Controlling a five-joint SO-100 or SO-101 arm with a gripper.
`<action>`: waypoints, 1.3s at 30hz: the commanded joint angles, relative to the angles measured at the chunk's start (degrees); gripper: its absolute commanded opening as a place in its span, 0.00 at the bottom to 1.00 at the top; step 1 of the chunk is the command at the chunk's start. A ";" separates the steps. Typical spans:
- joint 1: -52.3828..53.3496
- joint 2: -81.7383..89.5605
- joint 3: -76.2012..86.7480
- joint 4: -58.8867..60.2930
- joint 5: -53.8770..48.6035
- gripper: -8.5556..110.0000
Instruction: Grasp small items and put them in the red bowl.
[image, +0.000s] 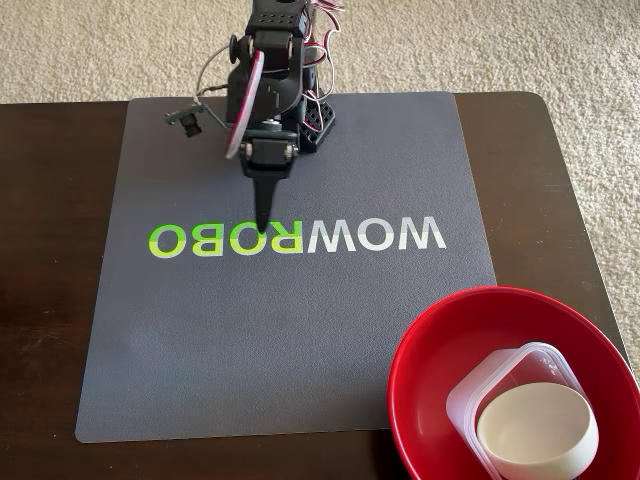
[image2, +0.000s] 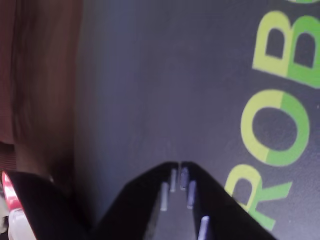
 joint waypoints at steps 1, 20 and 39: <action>0.53 0.18 -0.26 -0.62 -0.44 0.07; 0.09 0.18 -0.26 -0.62 0.00 0.09; 0.09 0.18 -0.26 -0.62 0.00 0.09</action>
